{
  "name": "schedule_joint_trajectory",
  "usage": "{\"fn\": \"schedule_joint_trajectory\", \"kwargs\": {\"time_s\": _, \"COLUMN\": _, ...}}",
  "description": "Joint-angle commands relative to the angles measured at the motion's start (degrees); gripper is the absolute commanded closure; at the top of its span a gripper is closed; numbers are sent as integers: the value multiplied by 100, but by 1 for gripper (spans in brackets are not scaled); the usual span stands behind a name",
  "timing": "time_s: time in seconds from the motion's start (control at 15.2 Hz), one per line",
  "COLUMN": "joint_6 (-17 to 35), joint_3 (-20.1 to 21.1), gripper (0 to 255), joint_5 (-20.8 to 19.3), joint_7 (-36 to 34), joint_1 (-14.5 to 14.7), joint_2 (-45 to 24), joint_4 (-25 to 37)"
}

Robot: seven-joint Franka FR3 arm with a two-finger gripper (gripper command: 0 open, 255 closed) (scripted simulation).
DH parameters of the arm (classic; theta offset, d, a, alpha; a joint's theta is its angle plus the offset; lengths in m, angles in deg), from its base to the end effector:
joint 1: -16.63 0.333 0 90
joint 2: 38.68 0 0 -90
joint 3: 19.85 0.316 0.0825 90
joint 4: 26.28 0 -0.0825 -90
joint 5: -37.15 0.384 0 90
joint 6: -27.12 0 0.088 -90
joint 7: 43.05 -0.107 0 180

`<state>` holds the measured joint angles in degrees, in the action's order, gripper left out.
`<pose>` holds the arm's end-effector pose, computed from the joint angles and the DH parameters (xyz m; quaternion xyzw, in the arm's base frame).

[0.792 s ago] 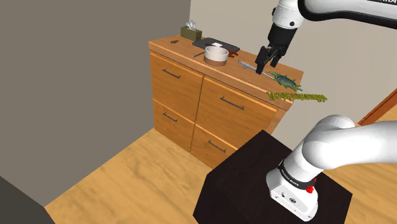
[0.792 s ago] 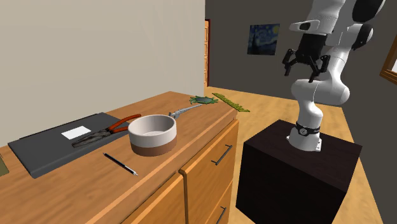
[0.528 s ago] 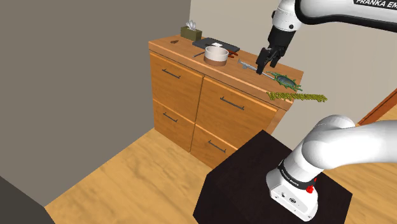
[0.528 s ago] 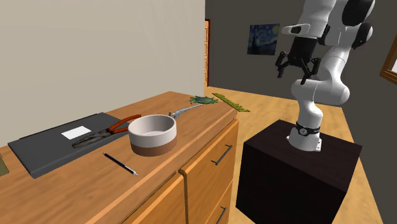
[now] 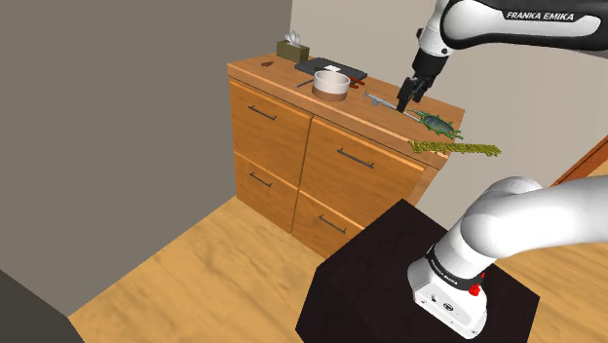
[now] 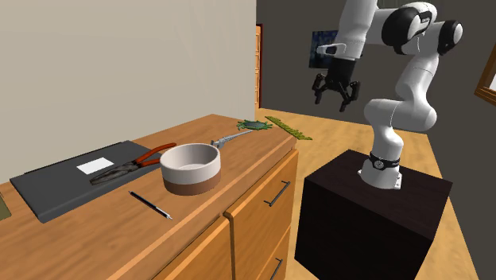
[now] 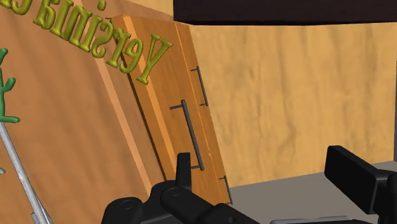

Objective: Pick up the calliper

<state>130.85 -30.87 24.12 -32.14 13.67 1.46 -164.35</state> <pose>0.3357 -0.1151 0.5538 0.9975 0.0145 0.0364 0.0580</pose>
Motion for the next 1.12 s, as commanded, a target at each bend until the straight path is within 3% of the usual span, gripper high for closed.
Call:
{"fn": "schedule_joint_trajectory", "kwargs": {"time_s": 0.0, "joint_6": 240, "joint_3": -271, "gripper": 0, "joint_5": -98, "joint_7": 322, "joint_1": -29, "joint_2": -235, "joint_4": 75}}
{"fn": "schedule_joint_trajectory", "kwargs": {"time_s": 0.59, "joint_6": 1334, "joint_3": -1487, "gripper": 0, "joint_5": -48, "joint_7": 1799, "joint_1": 55, "joint_2": -1722, "joint_4": 778}}
{"fn": "schedule_joint_trajectory", "kwargs": {"time_s": 1.06, "joint_6": 1931, "joint_3": -2368, "gripper": 0, "joint_5": 828, "joint_7": 3275, "joint_1": 229, "joint_2": -3276, "joint_4": 1776}}
